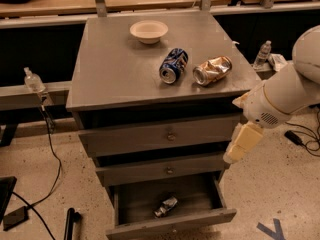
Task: Pick redbull can from bottom drawer and place on counter
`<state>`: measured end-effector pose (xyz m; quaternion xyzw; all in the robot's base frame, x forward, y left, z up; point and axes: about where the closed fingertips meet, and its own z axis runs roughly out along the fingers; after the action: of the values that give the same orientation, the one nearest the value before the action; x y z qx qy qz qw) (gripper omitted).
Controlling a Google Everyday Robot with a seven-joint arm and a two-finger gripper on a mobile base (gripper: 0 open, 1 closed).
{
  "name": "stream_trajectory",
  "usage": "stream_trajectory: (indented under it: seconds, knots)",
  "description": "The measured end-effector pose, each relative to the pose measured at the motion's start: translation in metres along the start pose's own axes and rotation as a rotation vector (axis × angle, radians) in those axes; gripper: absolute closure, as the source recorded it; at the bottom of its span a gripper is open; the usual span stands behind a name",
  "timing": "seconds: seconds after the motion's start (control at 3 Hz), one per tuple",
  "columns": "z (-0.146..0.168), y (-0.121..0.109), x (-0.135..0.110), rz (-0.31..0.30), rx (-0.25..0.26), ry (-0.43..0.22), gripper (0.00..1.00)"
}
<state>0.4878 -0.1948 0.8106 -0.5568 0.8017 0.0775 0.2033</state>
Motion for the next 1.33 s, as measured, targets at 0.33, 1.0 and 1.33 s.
stream_trajectory:
  seconds: [0.33,1.0,1.33]
  knots:
    - [-0.003,0.001,-0.001,-0.002,0.001,0.002,0.00]
    - [0.043,-0.009,0.029,0.009,-0.086,-0.008,0.00]
    - [0.081,-0.008,0.049,-0.034,-0.161,-0.045,0.00]
